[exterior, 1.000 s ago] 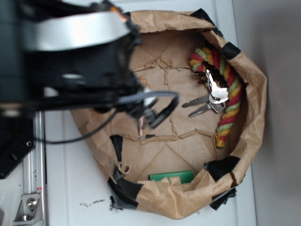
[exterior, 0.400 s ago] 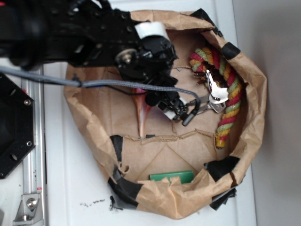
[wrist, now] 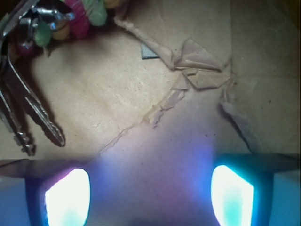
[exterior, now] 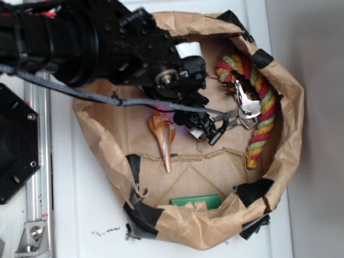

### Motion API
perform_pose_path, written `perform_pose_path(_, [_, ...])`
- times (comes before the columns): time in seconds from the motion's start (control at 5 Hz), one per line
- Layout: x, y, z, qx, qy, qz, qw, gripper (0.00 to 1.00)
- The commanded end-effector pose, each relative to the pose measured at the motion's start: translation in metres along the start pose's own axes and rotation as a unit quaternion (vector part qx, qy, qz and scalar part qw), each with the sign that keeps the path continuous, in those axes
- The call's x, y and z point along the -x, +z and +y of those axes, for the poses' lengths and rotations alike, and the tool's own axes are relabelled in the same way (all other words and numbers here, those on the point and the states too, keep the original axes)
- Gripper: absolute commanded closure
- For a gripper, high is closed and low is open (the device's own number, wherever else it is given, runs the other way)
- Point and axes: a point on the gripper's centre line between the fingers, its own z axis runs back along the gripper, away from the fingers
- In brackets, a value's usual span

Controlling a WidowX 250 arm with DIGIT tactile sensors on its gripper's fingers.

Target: Grab the shell.

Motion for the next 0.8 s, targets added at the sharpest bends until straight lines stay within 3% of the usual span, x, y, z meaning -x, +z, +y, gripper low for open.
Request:
perform_pose_path(0.0, [0.019, 0.019, -0.015, -0.018, -0.029, -0.029, 0.999, 1.0])
perform_pose_path(0.2, [0.017, 0.045, -0.018, -0.012, -0.056, -0.063, 0.996, 0.0])
perform_pose_path(0.4, [0.017, 0.079, -0.022, -0.028, -0.045, -0.095, 0.994, 0.0])
perform_pose_path(0.6, [0.021, 0.098, -0.024, -0.021, -0.07, -0.114, 0.991, 0.0])
